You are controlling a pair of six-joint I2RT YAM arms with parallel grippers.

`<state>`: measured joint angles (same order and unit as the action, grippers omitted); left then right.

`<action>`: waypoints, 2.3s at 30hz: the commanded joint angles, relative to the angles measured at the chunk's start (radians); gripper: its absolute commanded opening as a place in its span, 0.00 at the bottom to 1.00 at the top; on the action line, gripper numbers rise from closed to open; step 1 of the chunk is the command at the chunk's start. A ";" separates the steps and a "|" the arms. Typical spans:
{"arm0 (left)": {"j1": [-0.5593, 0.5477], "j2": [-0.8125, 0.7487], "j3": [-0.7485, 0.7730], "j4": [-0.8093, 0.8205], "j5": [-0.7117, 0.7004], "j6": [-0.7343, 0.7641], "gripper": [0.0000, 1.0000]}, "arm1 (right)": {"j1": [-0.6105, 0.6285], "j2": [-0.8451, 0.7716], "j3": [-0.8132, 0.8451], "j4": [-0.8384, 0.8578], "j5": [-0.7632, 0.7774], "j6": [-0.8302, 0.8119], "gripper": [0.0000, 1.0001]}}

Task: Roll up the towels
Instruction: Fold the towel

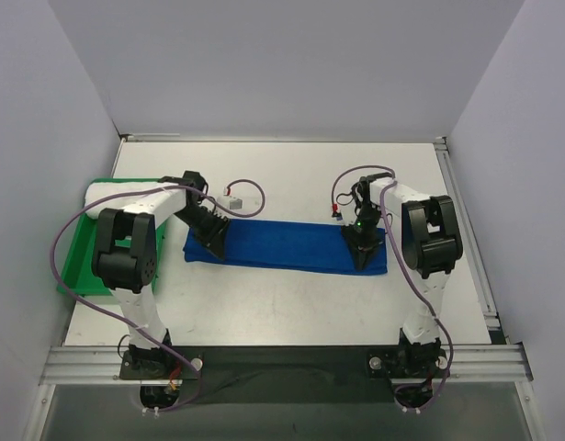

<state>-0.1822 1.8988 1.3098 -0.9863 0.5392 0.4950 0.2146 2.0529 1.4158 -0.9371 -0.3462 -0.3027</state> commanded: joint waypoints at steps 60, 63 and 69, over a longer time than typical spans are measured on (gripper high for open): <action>0.231 -0.083 0.031 0.124 0.169 -0.211 0.39 | -0.240 0.032 0.367 -0.086 0.000 0.111 0.32; 0.230 -0.060 0.029 0.150 0.183 -0.242 0.40 | -0.273 0.082 0.371 -0.086 -0.034 0.148 0.32; 0.231 0.005 -0.001 0.256 0.180 -0.332 0.41 | -0.290 0.170 0.385 -0.074 -0.010 0.195 0.32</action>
<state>0.0429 1.8706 1.3144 -0.8101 0.6872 0.2203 -0.0845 2.1746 1.7767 -0.9623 -0.3561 -0.1501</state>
